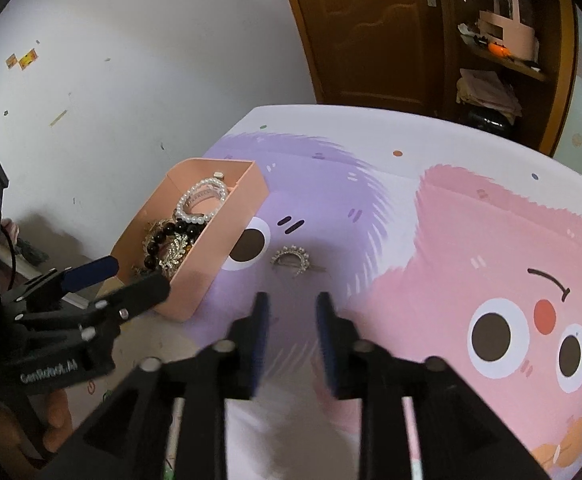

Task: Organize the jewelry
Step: 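Move the right tool to the silver crown brooch and close on it, then carry the crown brooch into the pink box and open the right tool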

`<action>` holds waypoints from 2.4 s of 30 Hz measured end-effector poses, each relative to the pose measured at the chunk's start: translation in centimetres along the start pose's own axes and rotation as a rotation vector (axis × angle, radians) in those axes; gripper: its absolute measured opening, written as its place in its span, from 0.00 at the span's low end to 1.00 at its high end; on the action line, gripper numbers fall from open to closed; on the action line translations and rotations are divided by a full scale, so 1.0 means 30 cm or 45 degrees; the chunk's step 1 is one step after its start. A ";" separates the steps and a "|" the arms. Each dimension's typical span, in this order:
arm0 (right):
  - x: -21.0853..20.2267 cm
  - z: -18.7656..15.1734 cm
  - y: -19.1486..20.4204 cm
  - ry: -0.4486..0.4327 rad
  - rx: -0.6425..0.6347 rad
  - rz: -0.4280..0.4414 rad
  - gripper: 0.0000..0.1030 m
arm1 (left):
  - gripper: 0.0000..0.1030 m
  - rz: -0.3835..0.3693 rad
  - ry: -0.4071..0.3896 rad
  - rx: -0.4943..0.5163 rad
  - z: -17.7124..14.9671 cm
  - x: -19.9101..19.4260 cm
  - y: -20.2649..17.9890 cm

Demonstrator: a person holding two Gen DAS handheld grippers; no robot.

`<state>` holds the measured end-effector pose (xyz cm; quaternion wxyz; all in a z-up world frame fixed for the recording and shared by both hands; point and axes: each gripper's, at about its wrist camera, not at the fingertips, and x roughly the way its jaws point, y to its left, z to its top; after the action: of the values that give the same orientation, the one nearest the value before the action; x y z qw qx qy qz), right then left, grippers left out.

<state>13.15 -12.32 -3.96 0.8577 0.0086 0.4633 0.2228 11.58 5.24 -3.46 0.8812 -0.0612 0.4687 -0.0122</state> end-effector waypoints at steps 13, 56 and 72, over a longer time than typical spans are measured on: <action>0.164 0.102 -0.009 0.161 -0.218 0.045 0.31 | 0.82 0.020 0.037 -0.001 0.047 0.046 0.040; 0.330 0.125 0.049 0.289 -0.440 -0.067 0.12 | 0.82 0.021 0.046 -0.092 0.070 0.087 0.090; 0.272 0.107 0.033 0.214 -0.375 -0.033 0.09 | 0.82 0.020 0.032 -0.111 0.070 0.074 0.103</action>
<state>19.19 -7.64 -8.36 0.8108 -0.1419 0.4957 0.2771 14.45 8.34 -4.49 0.8718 -0.0958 0.4803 0.0145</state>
